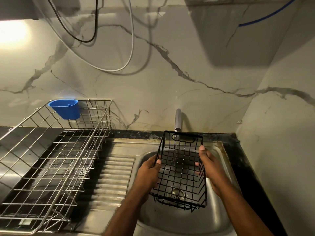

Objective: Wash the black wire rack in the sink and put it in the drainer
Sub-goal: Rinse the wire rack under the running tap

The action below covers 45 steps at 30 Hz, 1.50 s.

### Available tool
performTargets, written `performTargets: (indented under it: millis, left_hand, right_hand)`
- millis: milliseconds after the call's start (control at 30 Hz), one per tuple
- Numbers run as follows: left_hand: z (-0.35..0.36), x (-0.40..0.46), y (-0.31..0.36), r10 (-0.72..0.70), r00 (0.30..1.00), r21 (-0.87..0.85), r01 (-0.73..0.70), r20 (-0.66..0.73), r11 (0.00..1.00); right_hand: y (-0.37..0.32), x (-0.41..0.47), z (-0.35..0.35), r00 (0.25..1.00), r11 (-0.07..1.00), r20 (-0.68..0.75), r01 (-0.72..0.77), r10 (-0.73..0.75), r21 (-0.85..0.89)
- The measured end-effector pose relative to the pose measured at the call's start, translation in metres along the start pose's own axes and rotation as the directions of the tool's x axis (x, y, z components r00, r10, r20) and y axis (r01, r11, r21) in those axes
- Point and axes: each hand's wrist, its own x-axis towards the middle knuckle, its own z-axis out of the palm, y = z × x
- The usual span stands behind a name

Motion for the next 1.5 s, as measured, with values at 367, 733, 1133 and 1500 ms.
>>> performTargets:
  millis: [367,733,1133,1500]
  left_hand:
    - [-0.001,0.001,-0.003,0.036,0.998,-0.002,-0.037,-0.055,0.999]
    - [-0.006,0.001,-0.003,0.035,0.999,-0.013,-0.036,-0.039,0.999]
    - [-0.007,0.008,-0.006,0.081,0.994,-0.022,-0.083,-0.067,0.996]
    - [0.001,0.013,-0.022,0.12,0.987,-0.041,-0.125,-0.103,0.991]
  right_hand:
    - [-0.005,-0.009,0.003,0.994,0.999,0.112,0.005,0.001,-0.049]
    - [0.003,-0.014,0.006,0.968,0.985,0.193,-0.171,0.161,0.036]
    - [0.003,-0.003,0.01,0.983,0.993,0.142,-0.114,0.113,0.0]
    - [0.006,0.002,0.009,0.989,0.995,0.114,-0.089,0.094,-0.046]
